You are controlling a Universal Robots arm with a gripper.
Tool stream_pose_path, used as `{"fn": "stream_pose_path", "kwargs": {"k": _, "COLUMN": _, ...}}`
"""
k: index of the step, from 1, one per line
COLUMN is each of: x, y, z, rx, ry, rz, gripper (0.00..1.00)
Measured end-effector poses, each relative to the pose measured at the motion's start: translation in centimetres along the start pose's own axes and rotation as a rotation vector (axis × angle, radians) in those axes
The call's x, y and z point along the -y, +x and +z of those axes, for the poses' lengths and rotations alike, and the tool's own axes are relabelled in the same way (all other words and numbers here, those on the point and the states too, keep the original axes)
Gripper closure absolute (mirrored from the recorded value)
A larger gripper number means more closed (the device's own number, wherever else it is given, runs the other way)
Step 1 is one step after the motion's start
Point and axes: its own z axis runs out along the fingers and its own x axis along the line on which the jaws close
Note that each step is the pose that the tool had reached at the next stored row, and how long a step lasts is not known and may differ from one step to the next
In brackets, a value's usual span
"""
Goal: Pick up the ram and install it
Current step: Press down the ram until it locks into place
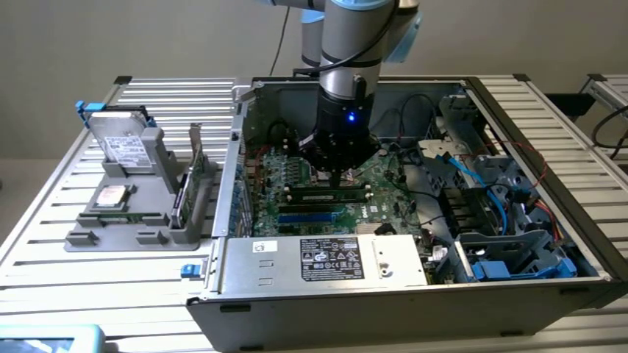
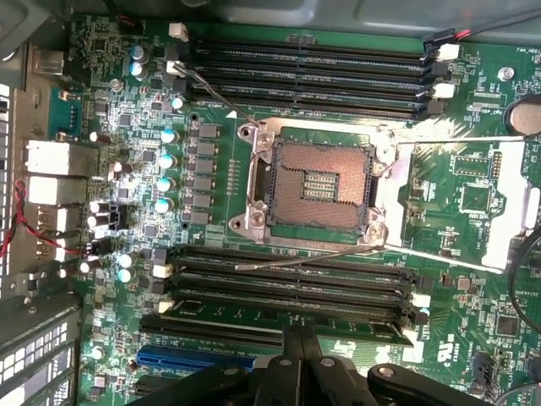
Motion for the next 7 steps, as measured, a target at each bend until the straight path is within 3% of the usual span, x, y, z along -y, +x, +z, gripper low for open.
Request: {"fn": "stream_pose_path", "kwargs": {"k": 7, "x": 0.0, "y": 0.0, "z": 0.0, "rx": 0.0, "ry": 0.0, "rz": 0.0, "gripper": 0.89}}
